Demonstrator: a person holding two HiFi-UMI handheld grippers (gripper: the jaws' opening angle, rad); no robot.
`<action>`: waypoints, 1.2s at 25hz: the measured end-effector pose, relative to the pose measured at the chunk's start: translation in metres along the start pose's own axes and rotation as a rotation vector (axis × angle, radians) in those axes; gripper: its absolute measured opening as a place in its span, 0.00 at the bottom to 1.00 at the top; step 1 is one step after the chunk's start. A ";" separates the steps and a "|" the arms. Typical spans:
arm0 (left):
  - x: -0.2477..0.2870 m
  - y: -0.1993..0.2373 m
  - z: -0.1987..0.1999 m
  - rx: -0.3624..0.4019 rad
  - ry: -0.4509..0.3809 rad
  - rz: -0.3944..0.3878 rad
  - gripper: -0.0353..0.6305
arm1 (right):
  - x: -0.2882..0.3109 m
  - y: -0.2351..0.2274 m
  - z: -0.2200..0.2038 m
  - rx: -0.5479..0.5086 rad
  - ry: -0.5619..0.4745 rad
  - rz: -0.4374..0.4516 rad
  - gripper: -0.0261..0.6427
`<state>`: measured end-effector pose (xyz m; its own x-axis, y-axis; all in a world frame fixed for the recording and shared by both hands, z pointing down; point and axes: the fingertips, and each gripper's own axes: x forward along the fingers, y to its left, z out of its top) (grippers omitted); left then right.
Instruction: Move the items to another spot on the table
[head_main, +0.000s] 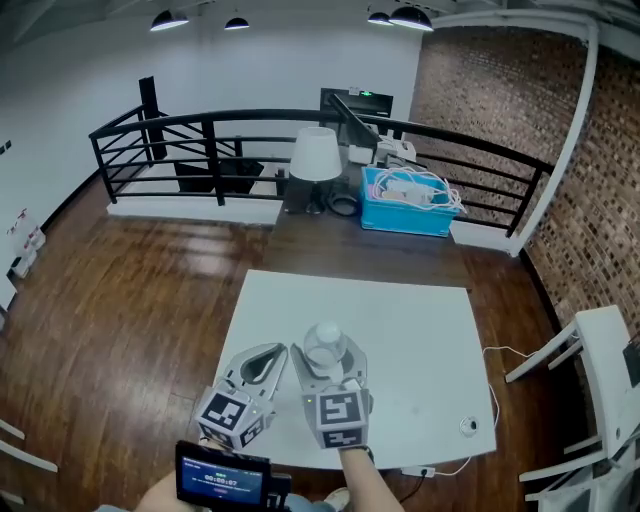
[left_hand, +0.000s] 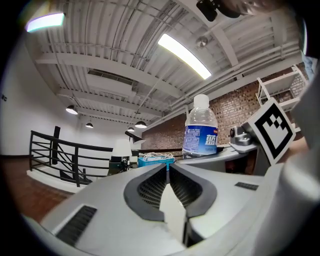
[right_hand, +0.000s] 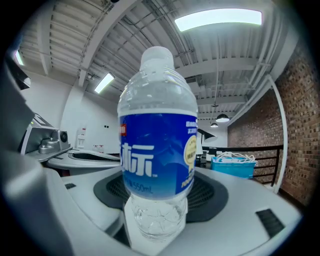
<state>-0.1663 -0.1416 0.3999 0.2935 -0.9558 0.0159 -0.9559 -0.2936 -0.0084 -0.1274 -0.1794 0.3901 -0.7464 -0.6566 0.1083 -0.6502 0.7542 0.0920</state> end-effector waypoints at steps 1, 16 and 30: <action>0.005 -0.007 0.000 0.010 -0.002 -0.009 0.09 | -0.005 -0.008 -0.001 0.002 0.000 -0.008 0.47; 0.087 -0.120 0.012 -0.004 0.004 -0.145 0.09 | -0.075 -0.127 -0.017 0.008 0.019 -0.130 0.47; 0.149 -0.215 -0.001 0.004 0.009 -0.231 0.09 | -0.149 -0.222 -0.045 0.029 0.038 -0.253 0.47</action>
<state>0.0830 -0.2209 0.4053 0.5040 -0.8633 0.0267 -0.8635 -0.5043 -0.0074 0.1344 -0.2490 0.3978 -0.5537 -0.8237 0.1226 -0.8199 0.5649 0.0929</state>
